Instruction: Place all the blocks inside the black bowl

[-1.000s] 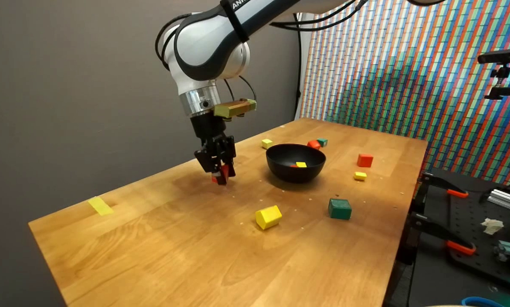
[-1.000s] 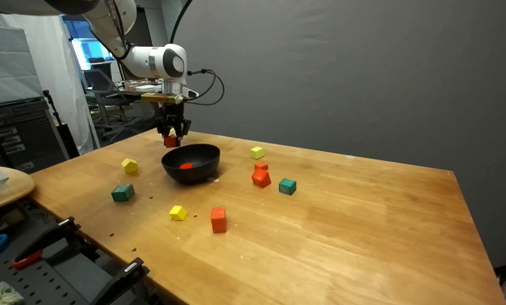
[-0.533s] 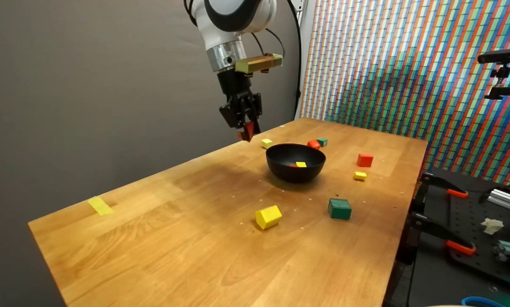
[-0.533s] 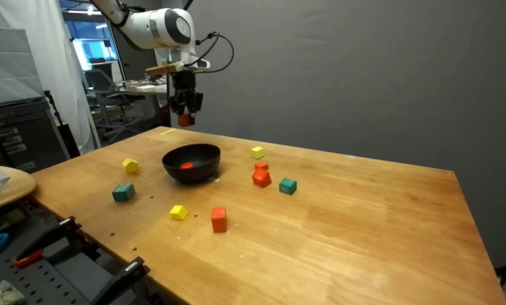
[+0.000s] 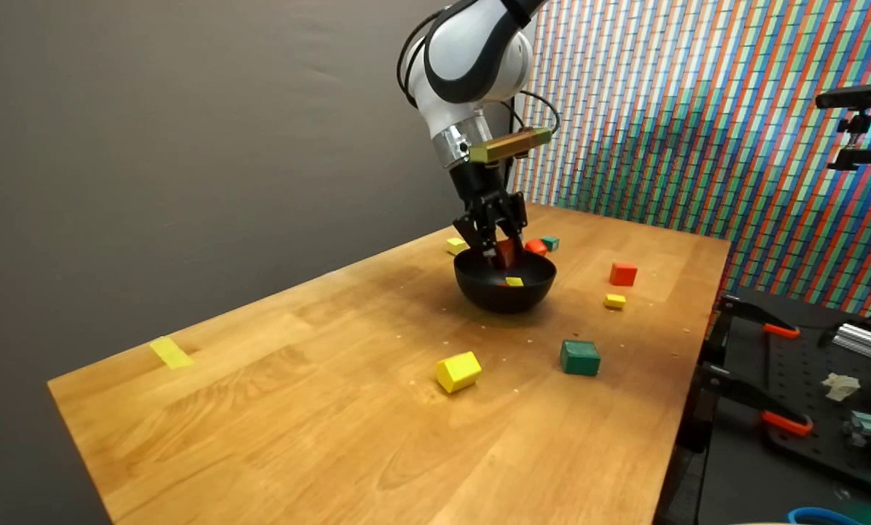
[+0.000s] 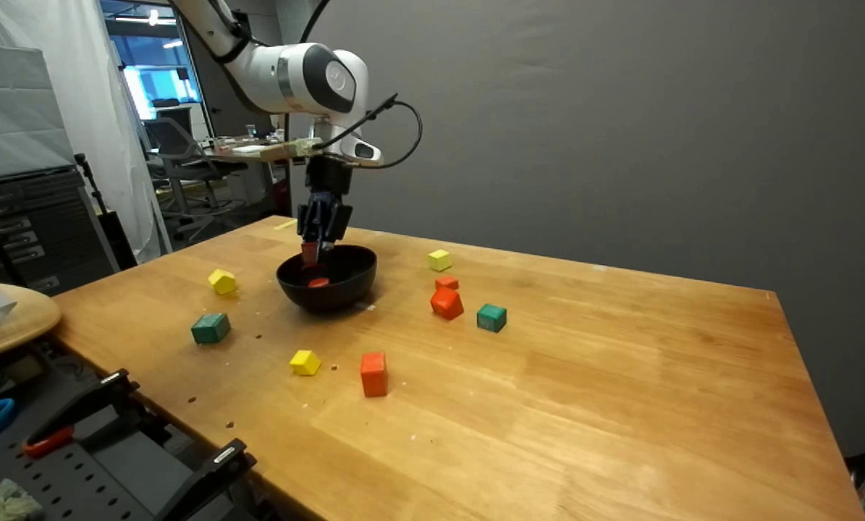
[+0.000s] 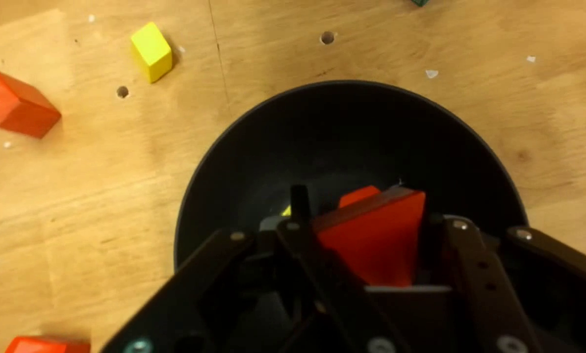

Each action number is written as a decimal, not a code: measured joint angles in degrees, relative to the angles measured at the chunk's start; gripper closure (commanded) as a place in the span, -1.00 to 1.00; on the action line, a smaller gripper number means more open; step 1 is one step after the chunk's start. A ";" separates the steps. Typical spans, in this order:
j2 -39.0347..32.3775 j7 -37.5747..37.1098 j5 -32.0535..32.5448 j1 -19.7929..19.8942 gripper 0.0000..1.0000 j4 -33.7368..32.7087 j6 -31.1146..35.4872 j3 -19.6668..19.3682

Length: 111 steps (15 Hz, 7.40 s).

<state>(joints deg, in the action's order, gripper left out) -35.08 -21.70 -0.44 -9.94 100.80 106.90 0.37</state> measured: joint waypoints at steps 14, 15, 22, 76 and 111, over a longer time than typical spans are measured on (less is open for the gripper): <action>26.25 -5.60 8.85 -7.05 -1.00 19.60 16.62 4.94; 28.77 -7.04 8.97 -7.38 -1.00 21.02 18.24 6.15; 32.57 -8.52 9.13 -7.36 -1.00 24.73 20.38 8.53; 17.83 -41.29 16.52 -3.60 -1.00 31.38 41.97 -1.89; 13.09 -32.77 -23.59 -5.04 0.53 52.34 76.78 16.78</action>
<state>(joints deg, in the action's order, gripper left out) -22.00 -54.48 -24.03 -14.98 153.14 183.68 17.16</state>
